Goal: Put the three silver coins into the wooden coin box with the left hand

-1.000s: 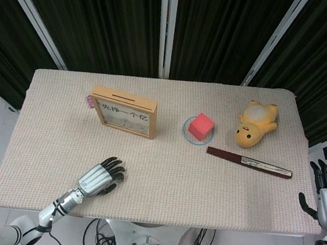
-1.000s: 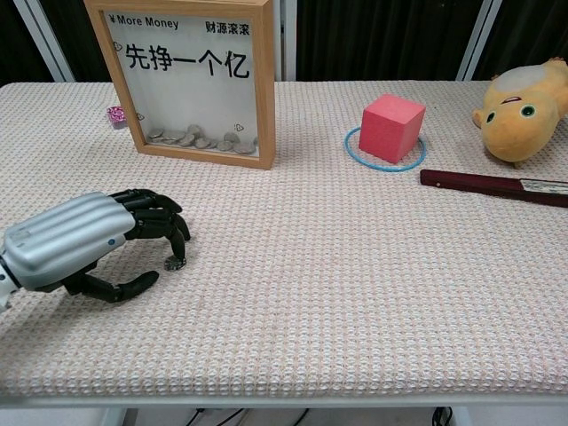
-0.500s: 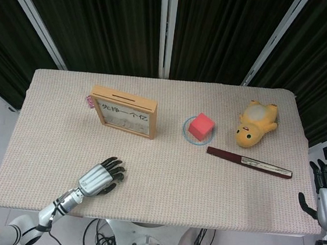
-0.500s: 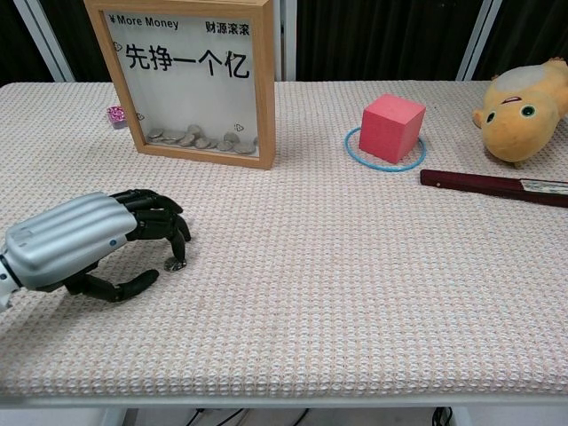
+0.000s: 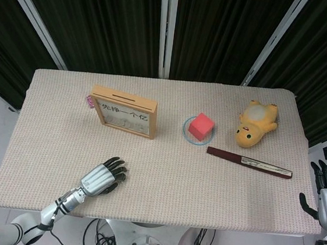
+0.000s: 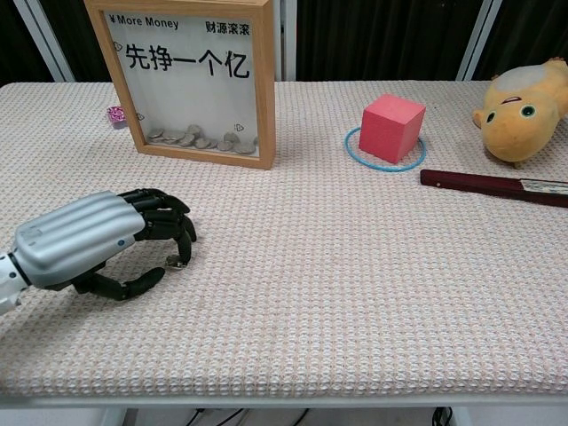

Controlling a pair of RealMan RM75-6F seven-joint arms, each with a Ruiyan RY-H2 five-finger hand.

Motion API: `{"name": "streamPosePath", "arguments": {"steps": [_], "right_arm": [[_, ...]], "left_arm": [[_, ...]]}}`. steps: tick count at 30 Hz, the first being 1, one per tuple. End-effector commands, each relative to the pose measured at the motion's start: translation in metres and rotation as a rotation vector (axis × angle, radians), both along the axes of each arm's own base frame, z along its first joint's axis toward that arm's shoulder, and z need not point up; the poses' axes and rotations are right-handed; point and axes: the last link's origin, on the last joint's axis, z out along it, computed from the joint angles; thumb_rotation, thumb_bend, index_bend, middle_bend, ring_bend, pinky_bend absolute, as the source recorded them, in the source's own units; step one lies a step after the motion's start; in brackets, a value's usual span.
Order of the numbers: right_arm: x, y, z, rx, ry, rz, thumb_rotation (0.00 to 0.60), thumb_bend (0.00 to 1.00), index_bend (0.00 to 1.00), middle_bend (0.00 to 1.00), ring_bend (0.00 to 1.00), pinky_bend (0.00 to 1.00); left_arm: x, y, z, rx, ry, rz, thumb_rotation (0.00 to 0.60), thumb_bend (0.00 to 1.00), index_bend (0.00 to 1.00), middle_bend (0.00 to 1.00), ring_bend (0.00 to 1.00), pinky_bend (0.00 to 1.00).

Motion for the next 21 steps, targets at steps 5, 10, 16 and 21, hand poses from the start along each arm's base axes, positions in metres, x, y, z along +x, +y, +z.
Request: {"name": "streamPosePath", "arguments": {"steps": [5, 10, 16, 21], "right_arm": [[0.0001, -0.0002, -0.0004, 0.001, -0.001, 0.001, 0.600, 0.33, 0.00, 0.00, 0.00, 0.00], [0.0001, -0.0001, -0.0006, 0.002, 0.000, 0.002, 0.600, 0.33, 0.00, 0.00, 0.00, 0.00], [0.0004, -0.0002, -0.0014, 0.004, 0.000, 0.004, 0.600, 0.33, 0.00, 0.00, 0.00, 0.00], [-0.0004, -0.0003, -0.0017, 0.006, 0.000, 0.002, 0.600, 0.33, 0.00, 0.00, 0.00, 0.00]], "left_arm": [[0.0009, 0.0011, -0.0008, 0.000, 0.004, -0.004, 0.600, 0.25, 0.40, 0.26, 0.12, 0.14], [0.0024, 0.0029, -0.0018, 0.005, 0.007, -0.013, 0.600, 0.24, 0.41, 0.26, 0.12, 0.14], [0.0055, 0.0055, -0.0040, 0.013, 0.008, -0.026, 0.600, 0.25, 0.42, 0.26, 0.12, 0.14], [0.0071, 0.0068, -0.0037, 0.023, -0.003, -0.030, 0.600, 0.24, 0.44, 0.27, 0.12, 0.15]]}}
